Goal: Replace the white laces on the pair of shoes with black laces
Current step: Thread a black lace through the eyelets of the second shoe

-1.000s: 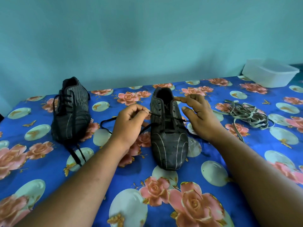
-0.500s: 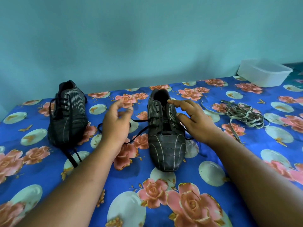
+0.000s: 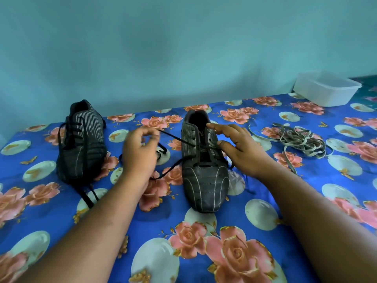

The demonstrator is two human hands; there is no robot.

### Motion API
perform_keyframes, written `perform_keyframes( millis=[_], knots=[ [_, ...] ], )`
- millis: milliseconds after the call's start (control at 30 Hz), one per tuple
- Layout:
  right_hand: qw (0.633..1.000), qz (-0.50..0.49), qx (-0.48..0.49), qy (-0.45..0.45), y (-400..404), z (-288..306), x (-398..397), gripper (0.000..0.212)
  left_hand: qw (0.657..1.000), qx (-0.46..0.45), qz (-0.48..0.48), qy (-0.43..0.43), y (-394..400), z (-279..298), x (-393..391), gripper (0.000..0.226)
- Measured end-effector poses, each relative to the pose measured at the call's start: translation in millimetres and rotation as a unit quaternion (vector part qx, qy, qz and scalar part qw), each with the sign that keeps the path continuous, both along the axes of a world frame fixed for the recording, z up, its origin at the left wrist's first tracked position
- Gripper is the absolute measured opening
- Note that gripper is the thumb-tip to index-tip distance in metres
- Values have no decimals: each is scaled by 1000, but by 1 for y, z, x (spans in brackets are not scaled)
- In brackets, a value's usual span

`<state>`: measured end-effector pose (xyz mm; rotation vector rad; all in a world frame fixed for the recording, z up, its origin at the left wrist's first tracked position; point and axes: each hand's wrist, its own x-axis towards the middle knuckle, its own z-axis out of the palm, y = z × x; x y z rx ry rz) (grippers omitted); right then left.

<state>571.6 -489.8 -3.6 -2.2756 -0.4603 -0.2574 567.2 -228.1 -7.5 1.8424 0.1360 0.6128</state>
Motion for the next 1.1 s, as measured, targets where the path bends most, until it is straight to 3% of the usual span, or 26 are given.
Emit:
perform_keyframes(
  millis=[100,200,267,367,467,567,767,900,1033,1100],
  knots=[
    [1000,-3,2,0,-1,-1,1,47,994,-23,96,39,25,-5,9,9],
    [1000,-4,2,0,-1,-1,2,47,990,97,103,20,22,-6,8,30],
    [1000,-4,4,1,-2,-1,2,46,984,175,29,-22,6,-3,1,41],
    [1000,-4,2,0,-2,-1,2,45,967,215,-125,-63,-15,-3,-11,38],
    [1000,-4,1,-7,-3,0,2,45,951,237,-171,-96,-21,-4,-11,22],
    [1000,-6,8,2,0,0,1,48,958,210,-176,-87,-16,-7,-7,18],
    [1000,19,-1,-1,2,-2,3,50,985,167,-39,-28,1,-14,7,20],
    [1000,11,12,0,1,-1,2,48,981,172,79,34,19,-17,16,18],
    [1000,11,7,5,3,0,2,47,973,178,125,72,25,-18,18,17],
    [1000,9,1,4,3,0,1,46,974,189,119,37,20,-13,14,18]
  ],
)
